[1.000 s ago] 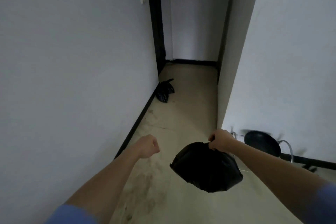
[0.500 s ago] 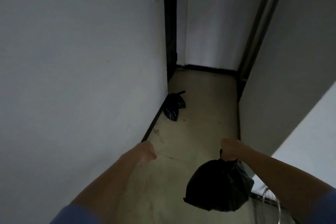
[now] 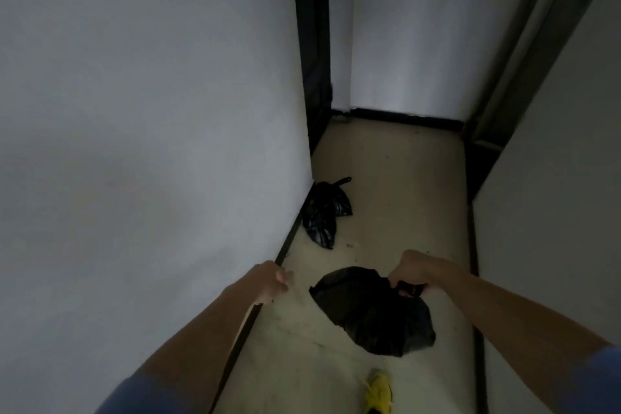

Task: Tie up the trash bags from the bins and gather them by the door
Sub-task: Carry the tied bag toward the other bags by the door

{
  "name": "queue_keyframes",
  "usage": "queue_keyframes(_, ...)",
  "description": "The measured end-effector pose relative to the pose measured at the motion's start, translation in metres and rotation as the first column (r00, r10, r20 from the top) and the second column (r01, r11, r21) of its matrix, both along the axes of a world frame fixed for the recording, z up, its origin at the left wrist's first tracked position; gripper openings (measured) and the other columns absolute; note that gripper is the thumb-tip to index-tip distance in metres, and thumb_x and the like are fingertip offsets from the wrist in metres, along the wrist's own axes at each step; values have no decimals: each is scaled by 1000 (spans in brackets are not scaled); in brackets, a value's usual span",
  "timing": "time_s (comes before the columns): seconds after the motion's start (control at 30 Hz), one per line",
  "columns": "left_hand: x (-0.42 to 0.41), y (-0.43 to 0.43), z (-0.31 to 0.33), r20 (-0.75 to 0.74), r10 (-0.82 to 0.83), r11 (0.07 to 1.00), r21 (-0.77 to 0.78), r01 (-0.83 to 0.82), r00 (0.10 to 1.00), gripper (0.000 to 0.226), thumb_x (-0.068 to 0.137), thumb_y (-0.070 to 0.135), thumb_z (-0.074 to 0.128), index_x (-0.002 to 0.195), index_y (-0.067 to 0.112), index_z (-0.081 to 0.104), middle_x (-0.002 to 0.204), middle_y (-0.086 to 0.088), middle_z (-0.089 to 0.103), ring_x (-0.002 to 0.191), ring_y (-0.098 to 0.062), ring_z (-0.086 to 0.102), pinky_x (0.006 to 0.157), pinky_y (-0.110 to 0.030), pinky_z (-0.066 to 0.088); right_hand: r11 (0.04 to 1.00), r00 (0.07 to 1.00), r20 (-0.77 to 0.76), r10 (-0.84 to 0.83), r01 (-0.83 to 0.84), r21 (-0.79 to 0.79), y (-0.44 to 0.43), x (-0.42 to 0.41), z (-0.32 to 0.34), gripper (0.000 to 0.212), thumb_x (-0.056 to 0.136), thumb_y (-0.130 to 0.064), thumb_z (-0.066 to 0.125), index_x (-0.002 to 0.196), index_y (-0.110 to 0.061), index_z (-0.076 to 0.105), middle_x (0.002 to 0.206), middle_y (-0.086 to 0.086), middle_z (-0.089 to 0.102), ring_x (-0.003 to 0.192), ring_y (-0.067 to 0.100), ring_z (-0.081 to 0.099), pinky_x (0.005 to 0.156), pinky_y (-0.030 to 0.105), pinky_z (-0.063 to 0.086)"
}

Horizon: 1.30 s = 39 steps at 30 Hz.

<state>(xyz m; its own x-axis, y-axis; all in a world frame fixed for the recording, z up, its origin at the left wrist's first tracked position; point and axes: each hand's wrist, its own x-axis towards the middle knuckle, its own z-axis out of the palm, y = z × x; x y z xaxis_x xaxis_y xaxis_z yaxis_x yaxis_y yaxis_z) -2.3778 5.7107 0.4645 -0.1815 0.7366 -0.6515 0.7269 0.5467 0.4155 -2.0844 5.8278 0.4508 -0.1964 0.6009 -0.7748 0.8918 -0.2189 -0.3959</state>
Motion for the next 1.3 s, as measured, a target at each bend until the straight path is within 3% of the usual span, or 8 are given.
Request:
queue_keyframes(0.07,-8,46,-1,-5,20,1000,-18,-20,1000,22,90,27,60,106,13,63,88,0,61,79,-15,63,56,-18,48,998,1000,-23,-7,6,-59,50,-16,-6,12,72,-15,71,69,-4,68,62,7,68,52,17,62,54,23,49)
queue_keyframes(0.17,-24,109,-7,-42,60,997,42,-58,997,22,91,25,58,106,9,65,108,-10,66,100,-24,65,80,-28,54,997,999,-39,-26,23,-76,123,-44,-15,13,75,-19,69,78,-6,70,69,7,71,59,18,64,64,26,50)
queue_keyframes(0.23,-34,139,-13,-39,87,996,34,-85,995,21,90,22,59,104,8,66,110,-12,67,100,-26,65,88,-33,55,997,999,-28,-28,26,-76,163,-63,-22,16,77,-21,68,82,-7,70,72,7,71,64,20,65,71,30,49)
queue_keyframes(0.5,-108,254,-83,32,116,990,-85,-113,993,22,90,21,61,106,7,67,110,-13,68,98,-24,67,89,-38,57,988,1000,4,-20,20,-150,290,-156,-81,16,82,-20,67,78,-5,63,69,9,66,57,21,59,63,28,45)
queue_keyframes(0.77,-183,371,-162,9,103,973,-209,-99,995,19,90,23,57,105,14,65,113,-7,65,105,-21,62,94,-34,51,938,981,45,-191,196,-284,394,-235,-173,14,87,-14,64,89,-1,59,76,15,61,55,23,52,52,27,41)
queue_keyframes(0.87,-198,404,-192,-8,86,968,-236,-85,996,19,90,23,55,103,14,65,115,-6,64,108,-21,59,92,-31,50,923,973,77,-217,230,-308,420,-261,-210,15,86,-15,63,81,-2,57,67,12,58,48,21,48,49,24,38)
queue_keyframes(1.03,-207,446,-259,-14,120,962,-244,-119,993,21,93,26,53,107,16,65,117,-6,64,109,-22,60,95,-34,50,899,956,46,-289,287,-329,451,-298,-289,17,84,-22,64,75,-8,61,65,7,63,58,23,57,56,27,42)
queue_keyframes(1.3,-209,464,-408,7,273,927,-270,-261,962,18,93,29,57,105,20,66,113,-1,69,102,-17,64,96,-36,51,807,908,67,-413,399,-435,476,-339,-460,21,85,-24,61,72,-8,58,59,6,59,48,20,48,53,27,40)
